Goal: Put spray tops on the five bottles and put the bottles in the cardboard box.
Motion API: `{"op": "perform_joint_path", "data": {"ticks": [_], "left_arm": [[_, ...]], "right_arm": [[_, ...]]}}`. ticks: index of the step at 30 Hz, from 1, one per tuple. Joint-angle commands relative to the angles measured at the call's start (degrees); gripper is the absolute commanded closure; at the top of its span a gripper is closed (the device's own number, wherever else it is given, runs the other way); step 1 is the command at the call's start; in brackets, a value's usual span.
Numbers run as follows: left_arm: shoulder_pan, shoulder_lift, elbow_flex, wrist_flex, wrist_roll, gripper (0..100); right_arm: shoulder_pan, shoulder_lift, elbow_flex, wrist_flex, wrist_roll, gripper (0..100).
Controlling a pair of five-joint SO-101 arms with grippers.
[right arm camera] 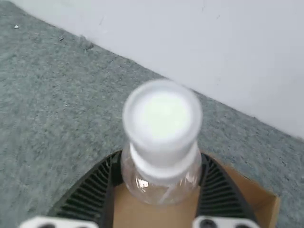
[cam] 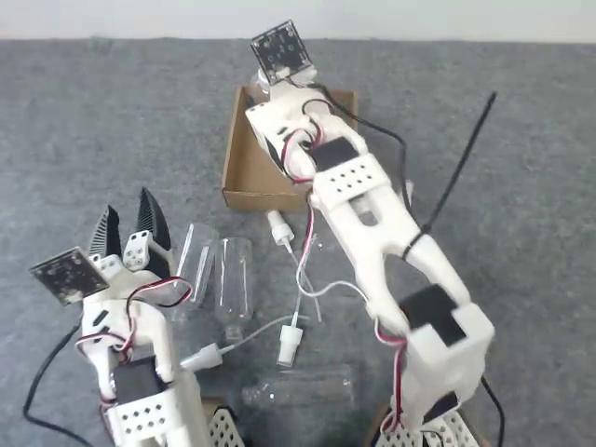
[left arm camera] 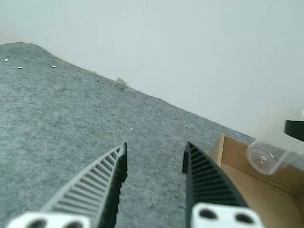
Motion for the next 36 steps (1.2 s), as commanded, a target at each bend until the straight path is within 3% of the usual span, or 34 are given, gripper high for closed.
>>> {"op": "perform_joint_path", "data": {"ticks": [1, 27, 36], "left_arm": [[-0.3, -1.0, -1.1, -1.9, 0.0, 82], [-0.3, -1.0, -1.1, -1.9, -0.2, 82], [-0.3, -1.0, -1.1, -1.9, -0.2, 82]], "right_arm": [[0.4, 2.3, -8.9, -1.6, 1.0, 88.7], [0.7, 31.7, -34.0, -1.1, 0.8, 88.7], [0.8, 35.5, -35.5, -1.5, 0.7, 88.1]]}}
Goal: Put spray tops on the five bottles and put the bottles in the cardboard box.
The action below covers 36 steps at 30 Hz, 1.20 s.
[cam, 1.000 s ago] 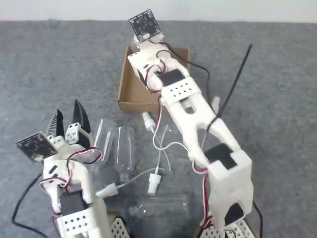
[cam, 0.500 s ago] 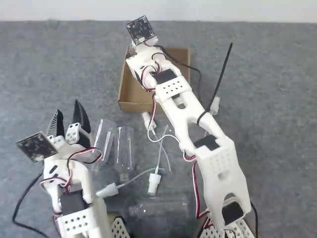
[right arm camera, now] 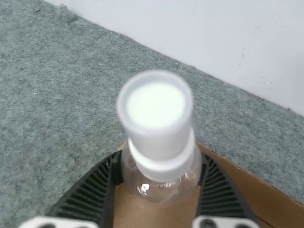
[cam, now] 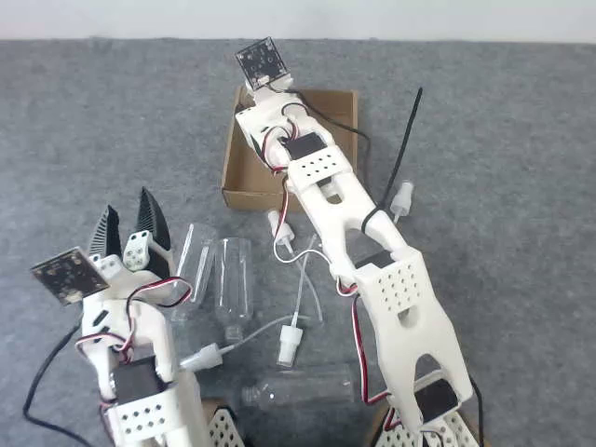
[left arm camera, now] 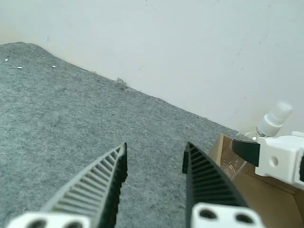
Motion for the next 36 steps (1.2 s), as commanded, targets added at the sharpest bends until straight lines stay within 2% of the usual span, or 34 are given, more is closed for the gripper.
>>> {"op": "perform_joint_path", "data": {"ticks": [1, 5, 11, 36], "left_arm": [[-0.3, -1.0, -1.1, -1.9, -0.2, 82], [-0.3, -1.0, -1.1, -1.9, -0.2, 82], [-0.3, -1.0, -1.1, -1.8, -0.3, 82], [-0.2, -1.0, -1.1, -1.7, -0.3, 82]], "right_arm": [[0.8, -0.4, -2.8, -1.5, 0.7, 88.1], [0.7, 0.3, -2.8, -1.6, 1.0, 87.3], [0.7, 0.5, -2.8, -1.5, 0.8, 73.7], [0.2, -0.2, -2.9, -0.9, 1.0, 73.4]]}}
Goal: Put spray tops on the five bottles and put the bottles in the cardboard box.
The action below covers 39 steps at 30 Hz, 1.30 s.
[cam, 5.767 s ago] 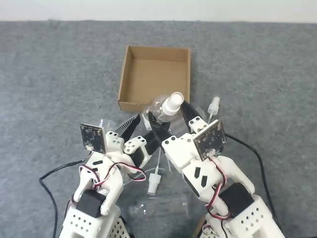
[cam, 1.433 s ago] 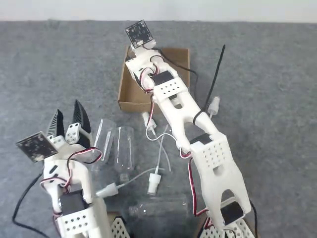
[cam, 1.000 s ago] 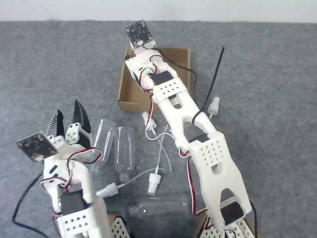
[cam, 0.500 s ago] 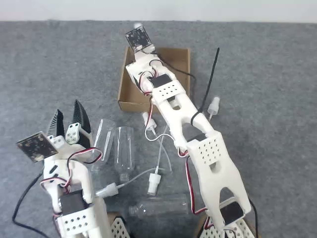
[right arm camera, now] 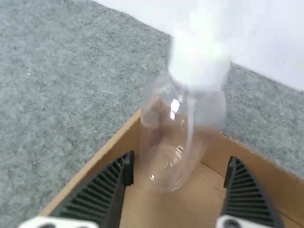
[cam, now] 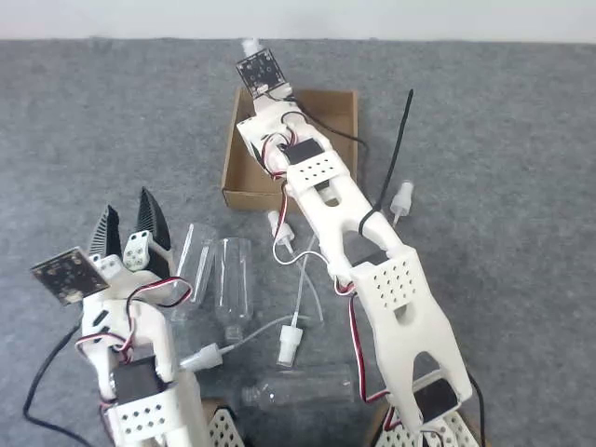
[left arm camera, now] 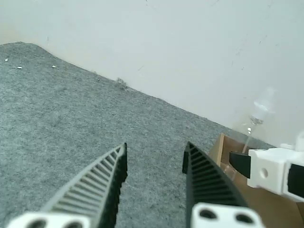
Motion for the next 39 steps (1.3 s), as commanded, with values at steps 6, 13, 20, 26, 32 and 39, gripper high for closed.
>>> {"op": "perform_joint_path", "data": {"ticks": [6, 13, 20, 26, 32, 39], "left_arm": [[-0.2, -1.0, -1.1, -1.7, -0.3, 82], [-0.2, -1.0, -1.1, -1.7, -0.3, 82], [-0.2, -1.0, -1.0, -1.7, -0.4, 82], [-0.2, -1.0, -1.0, -1.7, -0.4, 82], [-0.2, -1.0, -0.5, -1.9, -0.4, 82], [-0.2, -1.0, -0.5, -1.9, -0.4, 82]], "right_arm": [[0.4, -3.5, -2.8, 1.8, 1.1, 73.4], [0.8, -7.5, -2.9, 7.6, 1.1, 73.4], [0.8, -11.7, -3.0, 13.7, 1.1, 73.4], [0.8, -17.8, -3.0, 21.4, 1.1, 73.4], [0.8, -24.3, -3.0, 31.5, 1.1, 73.4], [0.8, -30.1, -3.0, 41.6, 1.1, 73.4]]}}
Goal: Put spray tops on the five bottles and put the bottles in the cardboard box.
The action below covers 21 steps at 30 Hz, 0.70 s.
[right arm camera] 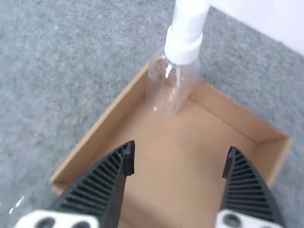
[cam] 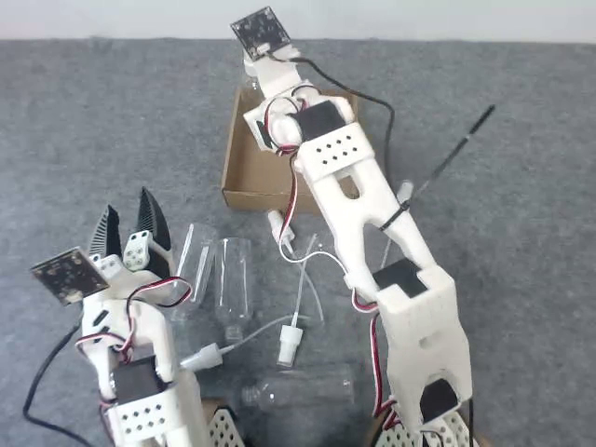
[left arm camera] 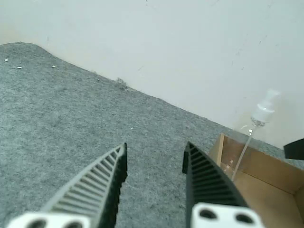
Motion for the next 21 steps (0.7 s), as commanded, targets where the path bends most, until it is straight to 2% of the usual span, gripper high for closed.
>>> {"op": "perform_joint_path", "data": {"ticks": [1, 10, 16, 21], "left_arm": [[-0.2, -1.0, -0.5, -1.9, -0.4, 82], [-0.2, -0.9, -0.5, -1.9, -0.4, 82], [-0.3, -0.9, -0.5, -1.9, -0.4, 82], [-0.3, -0.9, -0.5, -1.9, -0.4, 82]], "right_arm": [[0.8, -7.0, -3.0, 4.4, 1.1, 73.4], [0.7, -10.9, -3.0, 15.3, 1.3, 73.4], [0.3, -11.0, -3.1, 23.1, 11.4, 73.4], [0.3, -11.1, -3.3, 29.8, 14.5, 73.4]]}}
